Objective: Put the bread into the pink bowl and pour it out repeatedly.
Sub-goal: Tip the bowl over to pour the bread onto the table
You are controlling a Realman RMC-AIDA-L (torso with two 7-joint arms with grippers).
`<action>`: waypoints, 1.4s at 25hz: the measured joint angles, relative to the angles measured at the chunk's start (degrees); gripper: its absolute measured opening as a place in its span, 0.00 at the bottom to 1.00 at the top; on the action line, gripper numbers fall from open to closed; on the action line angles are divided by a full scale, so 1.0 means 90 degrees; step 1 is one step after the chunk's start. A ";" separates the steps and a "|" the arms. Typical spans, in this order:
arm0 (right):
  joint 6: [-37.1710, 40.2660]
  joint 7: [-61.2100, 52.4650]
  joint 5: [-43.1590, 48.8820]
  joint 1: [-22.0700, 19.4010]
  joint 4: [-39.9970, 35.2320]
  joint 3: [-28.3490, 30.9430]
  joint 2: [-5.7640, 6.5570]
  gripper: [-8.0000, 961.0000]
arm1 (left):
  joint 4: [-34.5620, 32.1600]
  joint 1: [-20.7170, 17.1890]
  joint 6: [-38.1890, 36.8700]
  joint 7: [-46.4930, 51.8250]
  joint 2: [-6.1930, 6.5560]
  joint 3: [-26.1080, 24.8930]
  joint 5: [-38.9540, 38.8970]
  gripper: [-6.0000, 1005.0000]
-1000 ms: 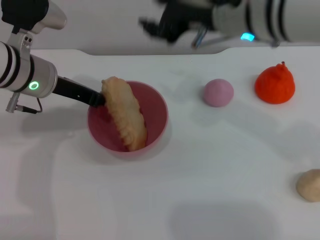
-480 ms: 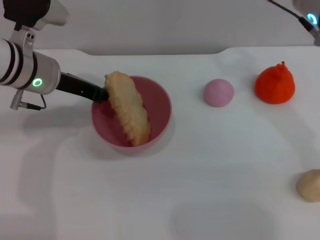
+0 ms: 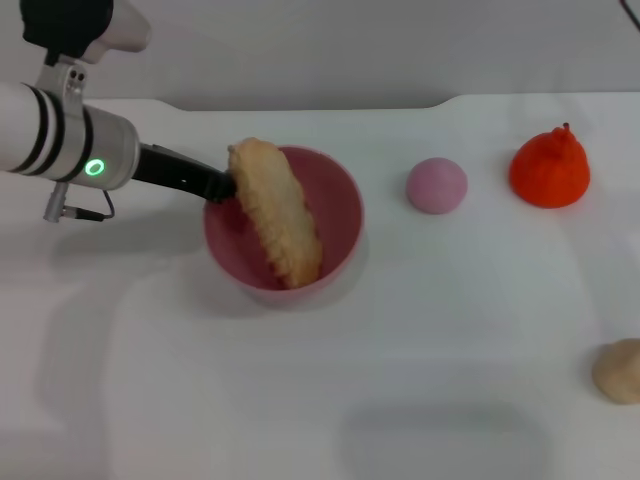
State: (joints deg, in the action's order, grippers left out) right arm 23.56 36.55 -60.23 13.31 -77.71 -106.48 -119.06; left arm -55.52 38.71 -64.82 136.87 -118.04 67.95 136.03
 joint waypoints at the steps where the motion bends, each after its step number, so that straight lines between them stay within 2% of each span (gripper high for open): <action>1: 0.0388 -0.0335 0.0280 0.0061 0.0201 -0.0102 0.0013 0.54 | 0.0012 -0.0002 0.0031 0.0000 0.0001 0.0055 -0.0061 0.05; 4: 0.1812 -0.2011 0.1864 0.0232 0.1118 -0.0307 0.0032 0.54 | 0.0026 -0.0004 0.0113 -0.0004 0.0001 0.0135 -0.0171 0.05; 7: 0.3254 -0.3933 0.3598 0.0343 0.2142 -0.0165 0.0042 0.54 | 0.0039 -0.0026 0.0236 -0.0046 0.0000 0.0198 -0.0371 0.05; 11: 0.4322 -0.5308 0.4610 0.0426 0.3088 0.0262 0.0063 0.54 | 0.0042 -0.0091 0.0408 -0.0266 -0.0002 0.0369 -0.0805 0.05; 21: 0.5212 -0.5346 0.4946 0.0103 0.3988 0.1356 0.0023 0.54 | 0.0035 -0.0281 0.1530 -0.0852 -0.0015 0.1181 -0.2243 0.05; 22: 0.5316 -0.5346 0.4945 0.0095 0.4091 0.1494 0.0024 0.54 | 0.0065 -0.0317 0.2097 -0.1195 -0.0030 0.1504 -0.2773 0.05; 25: 0.5552 -0.5368 0.4943 0.0039 0.4312 0.1844 0.0036 0.54 | 0.0084 -0.0341 0.2509 -0.1452 -0.0032 0.1782 -0.3142 0.05; 28: 0.5673 -0.5385 0.4943 -0.0050 0.4344 0.1942 0.0040 0.54 | 0.0186 -0.0372 0.3469 -0.2107 -0.0042 0.2467 -0.3828 0.05; 30: 0.5770 -0.5379 0.4944 -0.0109 0.4348 0.1953 0.0041 0.54 | 0.0191 -0.0380 0.3569 -0.2150 -0.0042 0.2531 -0.3869 0.05; 31: 0.5800 -0.5376 0.4946 -0.0127 0.4350 0.1954 0.0042 0.54 | 0.0206 -0.0456 0.4124 -0.2377 -0.0047 0.2893 -0.4081 0.05; 35: 0.5906 -0.5375 0.4956 -0.0210 0.4362 0.1956 0.0044 0.54 | 0.0202 -0.0602 0.5008 -0.2676 -0.0048 0.3409 -0.4254 0.05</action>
State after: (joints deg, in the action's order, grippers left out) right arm 76.71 -11.82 -15.62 11.42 -38.45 -88.88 -118.67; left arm -53.71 33.29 -19.75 112.79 -118.47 98.64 97.74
